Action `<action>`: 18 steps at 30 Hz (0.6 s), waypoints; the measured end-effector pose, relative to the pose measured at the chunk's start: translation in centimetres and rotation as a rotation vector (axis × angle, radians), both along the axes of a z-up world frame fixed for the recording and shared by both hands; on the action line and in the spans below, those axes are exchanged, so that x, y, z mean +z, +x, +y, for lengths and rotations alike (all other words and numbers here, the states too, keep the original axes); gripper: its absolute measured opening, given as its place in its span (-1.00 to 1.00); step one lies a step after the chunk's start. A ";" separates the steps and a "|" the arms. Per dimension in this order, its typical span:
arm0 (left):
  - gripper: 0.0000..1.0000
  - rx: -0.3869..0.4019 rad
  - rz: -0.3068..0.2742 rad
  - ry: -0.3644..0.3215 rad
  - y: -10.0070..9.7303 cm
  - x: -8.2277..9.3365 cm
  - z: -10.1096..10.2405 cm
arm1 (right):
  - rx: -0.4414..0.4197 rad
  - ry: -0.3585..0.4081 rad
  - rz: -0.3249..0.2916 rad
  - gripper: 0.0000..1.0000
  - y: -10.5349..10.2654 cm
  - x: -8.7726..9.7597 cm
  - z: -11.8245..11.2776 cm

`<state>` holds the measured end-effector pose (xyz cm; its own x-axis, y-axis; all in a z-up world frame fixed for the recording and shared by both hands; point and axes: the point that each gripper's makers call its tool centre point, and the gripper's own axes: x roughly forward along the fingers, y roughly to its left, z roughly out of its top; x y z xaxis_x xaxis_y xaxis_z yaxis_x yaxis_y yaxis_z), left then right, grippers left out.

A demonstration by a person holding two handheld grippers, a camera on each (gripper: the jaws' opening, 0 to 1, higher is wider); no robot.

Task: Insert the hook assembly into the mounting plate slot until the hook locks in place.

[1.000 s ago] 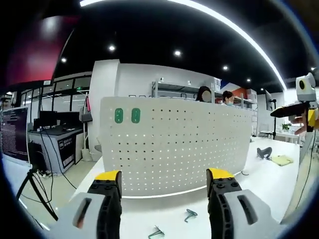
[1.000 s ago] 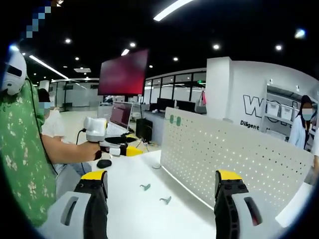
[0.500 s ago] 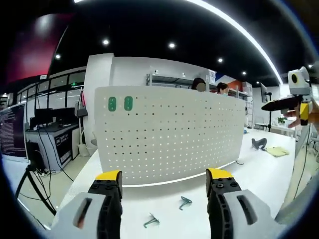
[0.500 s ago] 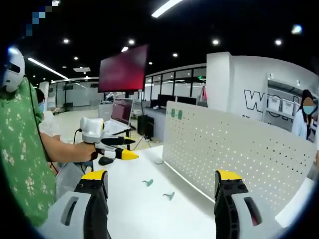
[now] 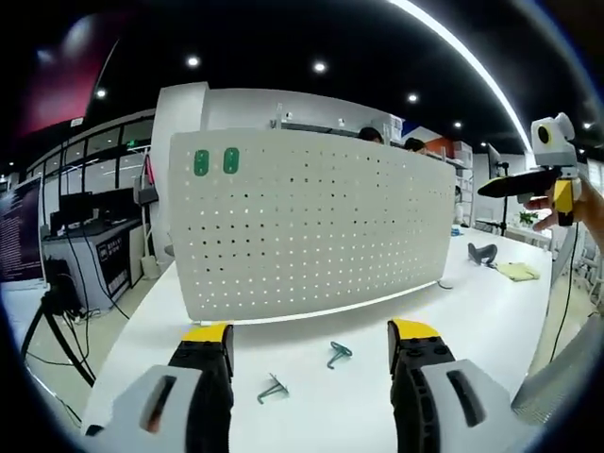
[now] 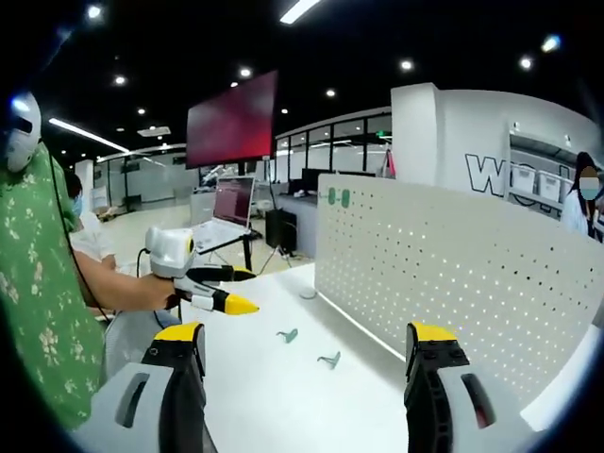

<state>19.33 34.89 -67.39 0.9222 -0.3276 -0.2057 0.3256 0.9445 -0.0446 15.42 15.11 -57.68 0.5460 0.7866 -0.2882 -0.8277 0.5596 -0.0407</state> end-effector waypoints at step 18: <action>0.32 -0.015 0.040 0.016 -0.6 -2.3 -0.3 | -0.007 -0.013 0.051 0.72 1.1 -2.4 0.7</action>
<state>18.75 34.64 -69.73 0.9082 -0.3376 -0.2474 0.3378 0.9402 -0.0432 16.56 15.78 -60.12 0.5361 0.7785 -0.3265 -0.8247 0.5655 -0.0057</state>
